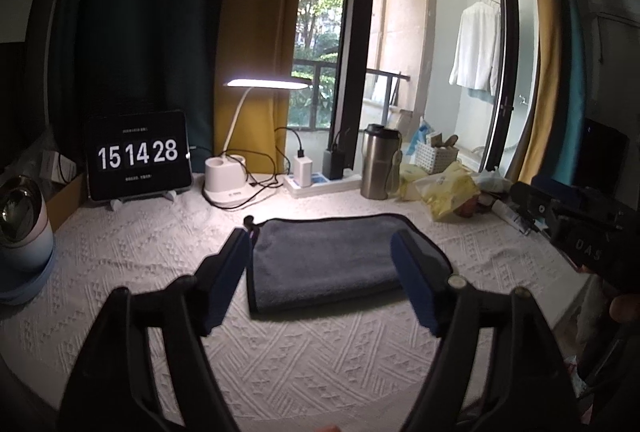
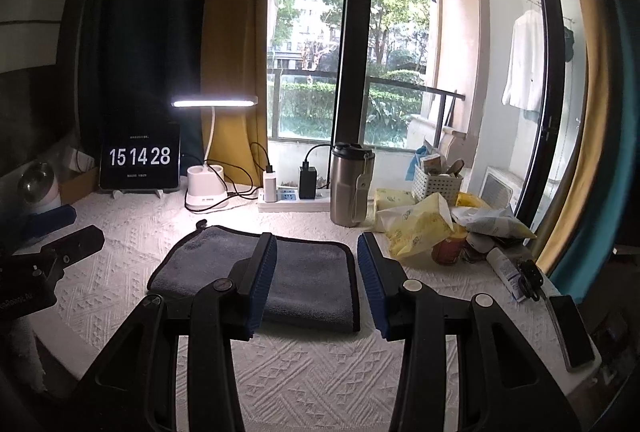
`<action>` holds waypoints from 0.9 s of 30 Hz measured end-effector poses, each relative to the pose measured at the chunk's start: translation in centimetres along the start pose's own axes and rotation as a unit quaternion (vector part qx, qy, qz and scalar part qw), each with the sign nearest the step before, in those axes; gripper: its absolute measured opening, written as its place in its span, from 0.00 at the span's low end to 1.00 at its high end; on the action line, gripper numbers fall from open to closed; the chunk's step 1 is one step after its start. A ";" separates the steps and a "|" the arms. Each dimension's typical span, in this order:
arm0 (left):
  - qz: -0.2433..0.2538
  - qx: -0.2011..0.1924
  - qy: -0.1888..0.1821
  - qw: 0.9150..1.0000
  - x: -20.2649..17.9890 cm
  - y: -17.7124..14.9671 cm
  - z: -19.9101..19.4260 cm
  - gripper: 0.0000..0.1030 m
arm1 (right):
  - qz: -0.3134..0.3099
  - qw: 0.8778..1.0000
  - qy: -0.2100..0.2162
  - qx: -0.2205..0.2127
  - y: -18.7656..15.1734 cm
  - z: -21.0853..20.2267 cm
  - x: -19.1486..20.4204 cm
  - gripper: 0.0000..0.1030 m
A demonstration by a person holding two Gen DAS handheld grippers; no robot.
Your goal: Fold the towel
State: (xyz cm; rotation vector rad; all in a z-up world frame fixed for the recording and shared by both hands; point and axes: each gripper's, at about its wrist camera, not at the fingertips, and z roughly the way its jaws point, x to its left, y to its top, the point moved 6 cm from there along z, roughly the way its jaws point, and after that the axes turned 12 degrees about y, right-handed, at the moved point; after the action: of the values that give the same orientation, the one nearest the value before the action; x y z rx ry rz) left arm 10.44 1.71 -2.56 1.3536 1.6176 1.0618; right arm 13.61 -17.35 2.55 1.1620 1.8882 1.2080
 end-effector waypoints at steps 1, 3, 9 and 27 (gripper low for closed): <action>-0.001 -0.007 0.000 1.000 0.0 0.0 -0.5 0.73 | -0.002 1.000 0.001 -0.006 0.0 -0.5 0.2 0.43; -0.003 -0.026 0.004 1.000 0.2 0.2 -1.6 0.77 | -0.009 1.000 0.001 -0.019 0.0 -1.5 0.5 0.43; -0.013 -0.066 0.015 0.998 1.2 0.8 -3.7 0.84 | -0.016 0.999 -0.006 -0.046 -0.1 -4.0 1.1 0.45; -0.012 -0.159 0.054 0.986 2.3 1.3 -8.6 0.94 | -0.027 0.995 -0.009 -0.096 -0.6 -8.6 2.6 0.52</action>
State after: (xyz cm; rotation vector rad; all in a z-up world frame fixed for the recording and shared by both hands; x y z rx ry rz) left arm 2.60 3.01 1.70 1.0778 1.4609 1.3328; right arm 5.13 -18.42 5.34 1.0086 1.7366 1.3125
